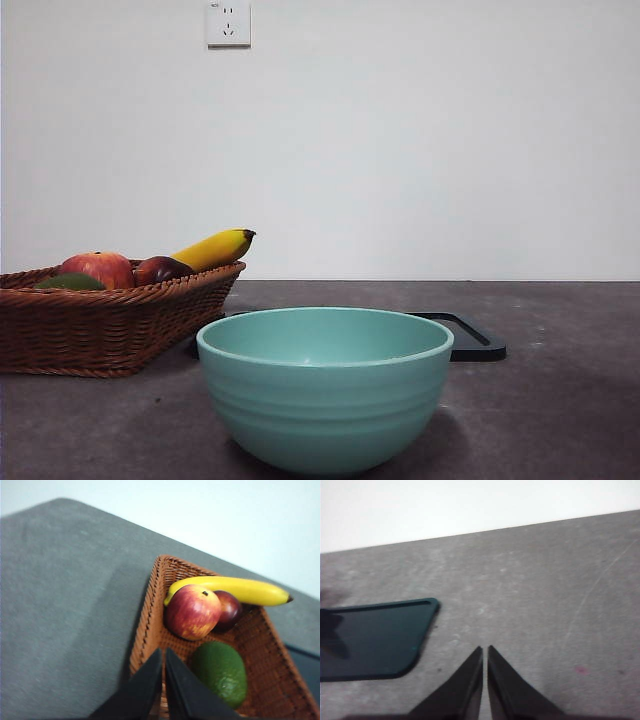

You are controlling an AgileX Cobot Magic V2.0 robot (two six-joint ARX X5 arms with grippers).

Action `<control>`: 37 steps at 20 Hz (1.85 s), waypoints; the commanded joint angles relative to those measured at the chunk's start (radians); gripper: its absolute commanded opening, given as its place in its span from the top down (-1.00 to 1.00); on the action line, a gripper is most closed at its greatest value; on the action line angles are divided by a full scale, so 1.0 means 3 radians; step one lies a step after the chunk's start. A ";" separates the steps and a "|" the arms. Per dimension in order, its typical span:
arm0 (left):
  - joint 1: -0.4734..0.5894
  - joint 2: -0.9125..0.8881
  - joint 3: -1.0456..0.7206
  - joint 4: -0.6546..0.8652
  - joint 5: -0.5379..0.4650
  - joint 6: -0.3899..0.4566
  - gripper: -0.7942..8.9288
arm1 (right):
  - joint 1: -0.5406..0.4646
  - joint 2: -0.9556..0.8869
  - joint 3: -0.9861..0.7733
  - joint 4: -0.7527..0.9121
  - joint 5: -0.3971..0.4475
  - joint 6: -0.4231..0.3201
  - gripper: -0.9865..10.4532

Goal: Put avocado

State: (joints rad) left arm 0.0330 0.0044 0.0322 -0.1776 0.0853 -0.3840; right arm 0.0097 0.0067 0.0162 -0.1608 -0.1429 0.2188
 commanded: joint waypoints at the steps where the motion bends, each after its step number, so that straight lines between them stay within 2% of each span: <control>1: 0.0008 -0.0004 0.0001 -0.0036 0.0150 -0.0299 0.82 | 0.0006 -0.0010 0.0043 -0.0011 -0.0041 0.0345 0.82; 4: 0.0008 -0.0004 0.0121 -0.0065 0.0245 -0.0393 0.82 | 0.0004 -0.0009 0.0174 -0.0051 -0.0042 0.0519 0.82; 9: 0.0008 0.0089 0.0460 -0.0401 0.0248 -0.0482 0.82 | 0.0004 0.0076 0.0530 -0.0271 -0.0065 0.0534 0.82; 14: 0.0008 0.0343 0.0841 -0.0685 0.0418 -0.0380 0.82 | 0.0004 0.0362 0.0979 -0.0552 -0.0219 0.0484 0.82; 17: 0.0008 0.0580 0.1120 -0.0926 0.0598 -0.0216 0.82 | 0.0004 0.0640 0.1314 -0.0793 -0.0409 0.0362 0.82; 24: -0.0003 0.1261 0.1811 -0.1563 0.1061 0.0356 0.82 | 0.0014 0.1460 0.2214 -0.1653 -0.0853 -0.0223 0.82; 29: -0.0074 0.1643 0.2253 -0.2065 0.1260 0.0713 0.82 | 0.0164 0.1963 0.2731 -0.2206 -0.1104 -0.0436 0.82; 34: -0.0294 0.1993 0.2754 -0.2778 0.1389 0.1055 0.82 | 0.0643 0.2387 0.3190 -0.2804 -0.1186 -0.0693 0.82; 37: -0.0415 0.2031 0.2912 -0.2978 0.1549 0.1083 0.82 | 0.0984 0.2483 0.3263 -0.2977 -0.1185 -0.0771 0.82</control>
State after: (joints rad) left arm -0.0921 0.6094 0.8875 -1.0775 0.5461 -0.0841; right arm 0.3050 0.7452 0.9756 -1.0588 -0.4961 0.0135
